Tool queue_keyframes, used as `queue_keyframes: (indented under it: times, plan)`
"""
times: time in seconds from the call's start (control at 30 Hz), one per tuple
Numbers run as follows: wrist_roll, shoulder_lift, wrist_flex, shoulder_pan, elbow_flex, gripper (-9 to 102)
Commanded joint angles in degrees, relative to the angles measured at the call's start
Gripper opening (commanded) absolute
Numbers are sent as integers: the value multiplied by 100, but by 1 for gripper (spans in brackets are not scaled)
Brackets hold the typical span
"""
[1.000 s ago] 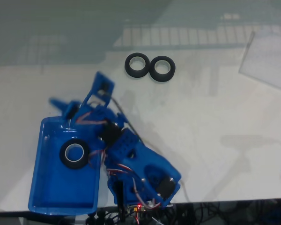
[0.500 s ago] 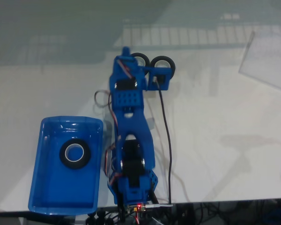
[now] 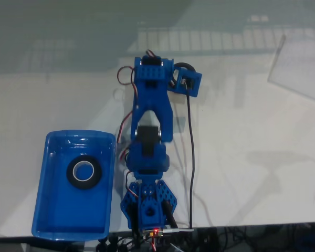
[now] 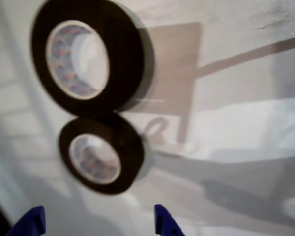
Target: Grasp all tape and put them in the bin.
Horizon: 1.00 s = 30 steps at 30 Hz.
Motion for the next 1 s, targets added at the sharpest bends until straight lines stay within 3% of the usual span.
queue_keyframes:
  times: [0.0, 0.83, 0.97]
  plan:
    - [-88, -501, 281, -26, -844, 29]
    - [-501, -2637, 1063, -264, -2408, 25]
    - [-387, -2716, 1063, -193, -2496, 18]
